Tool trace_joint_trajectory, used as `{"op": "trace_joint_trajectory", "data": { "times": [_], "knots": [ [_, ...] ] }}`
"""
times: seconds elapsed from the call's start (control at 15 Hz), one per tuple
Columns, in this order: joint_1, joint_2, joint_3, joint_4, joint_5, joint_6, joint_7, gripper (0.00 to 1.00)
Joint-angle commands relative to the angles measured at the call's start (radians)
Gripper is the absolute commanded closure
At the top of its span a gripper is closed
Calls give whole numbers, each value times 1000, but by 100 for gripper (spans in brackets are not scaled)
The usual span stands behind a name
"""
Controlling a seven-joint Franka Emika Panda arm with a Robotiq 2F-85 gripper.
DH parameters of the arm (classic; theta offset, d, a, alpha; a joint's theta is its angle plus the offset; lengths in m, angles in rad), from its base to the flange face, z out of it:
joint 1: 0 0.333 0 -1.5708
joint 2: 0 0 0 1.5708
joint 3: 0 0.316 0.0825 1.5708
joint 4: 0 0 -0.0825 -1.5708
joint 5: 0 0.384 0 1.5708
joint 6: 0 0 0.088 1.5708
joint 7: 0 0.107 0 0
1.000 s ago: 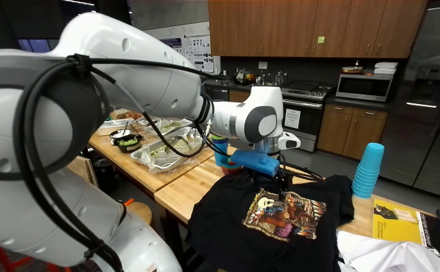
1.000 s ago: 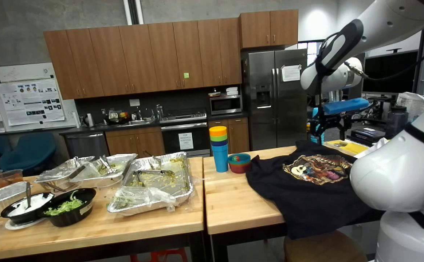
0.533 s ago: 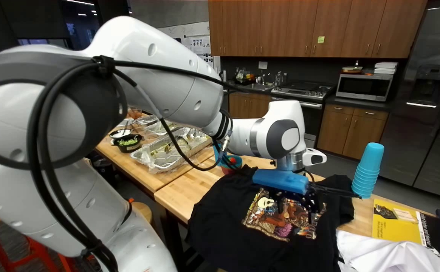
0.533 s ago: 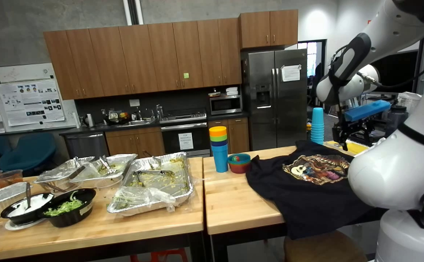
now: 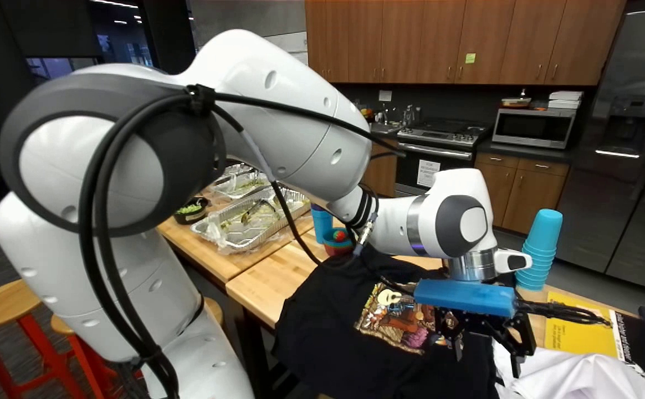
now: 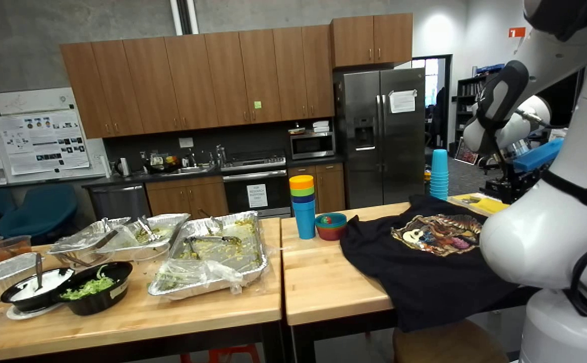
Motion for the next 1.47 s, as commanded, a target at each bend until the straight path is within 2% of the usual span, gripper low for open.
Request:
{"op": "trace_joint_trajectory", "data": {
  "times": [0.0, 0.13, 0.4, 0.47, 0.87, 1.2, 1.4],
  "knots": [
    [8, 32, -32, 58, 163, -80, 13, 0],
    [4, 13, -37, 48, 248, -127, 48, 0],
    [-20, -48, -52, 4, 314, -57, 175, 0],
    [-6, 4, -41, 34, 293, -88, 128, 0],
    [-17, -24, -48, 22, 299, -71, 164, 0],
    [-21, 33, -42, 29, 233, -39, 195, 0],
    [-13, 53, -45, 25, 227, -15, 166, 0]
  ]
}}
